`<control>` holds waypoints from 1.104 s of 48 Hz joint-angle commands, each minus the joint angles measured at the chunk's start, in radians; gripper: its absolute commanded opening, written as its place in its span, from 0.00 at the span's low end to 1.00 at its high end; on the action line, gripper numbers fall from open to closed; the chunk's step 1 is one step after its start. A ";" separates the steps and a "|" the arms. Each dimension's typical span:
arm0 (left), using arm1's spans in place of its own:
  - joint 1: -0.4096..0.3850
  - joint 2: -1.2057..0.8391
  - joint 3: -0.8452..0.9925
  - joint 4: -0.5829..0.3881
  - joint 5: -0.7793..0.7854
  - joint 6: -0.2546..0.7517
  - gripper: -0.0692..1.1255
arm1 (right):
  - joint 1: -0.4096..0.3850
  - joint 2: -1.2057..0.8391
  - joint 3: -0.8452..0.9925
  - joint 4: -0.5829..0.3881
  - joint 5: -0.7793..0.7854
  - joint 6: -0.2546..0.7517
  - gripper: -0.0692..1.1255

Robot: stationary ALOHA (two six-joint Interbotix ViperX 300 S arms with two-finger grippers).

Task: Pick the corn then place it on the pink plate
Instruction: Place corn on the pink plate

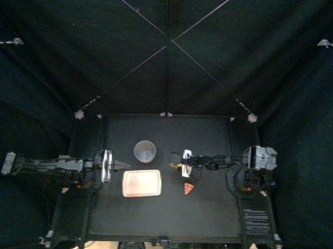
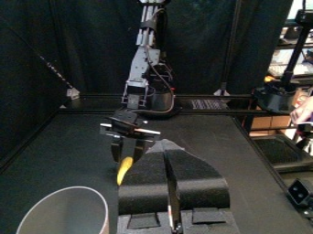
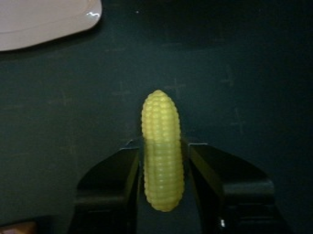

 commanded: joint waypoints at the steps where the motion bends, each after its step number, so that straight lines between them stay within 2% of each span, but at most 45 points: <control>1: 0.002 0.002 -0.017 0.002 -0.005 0.000 0.03 | 0.015 -0.017 -0.035 0.015 0.005 0.000 0.42; 4: 0.002 0.002 -0.017 0.002 -0.005 0.000 0.03 | 0.025 -0.018 -0.060 0.017 0.005 -0.002 0.38; 19: 0.002 0.000 -0.026 0.003 -0.005 0.002 0.03 | 0.127 0.000 -0.285 0.006 0.058 -0.014 0.39; 37: 0.002 -0.002 -0.028 0.003 -0.005 0.002 0.03 | 0.227 0.183 -0.572 -0.020 0.011 -0.014 0.40; 43: 0.002 -0.003 -0.028 0.003 -0.005 0.000 0.03 | 0.238 0.255 -0.646 -0.023 0.003 -0.012 0.45; 53: 0.002 -0.008 -0.025 0.003 -0.006 0.000 0.03 | 0.244 0.319 -0.680 -0.015 0.006 -0.008 0.61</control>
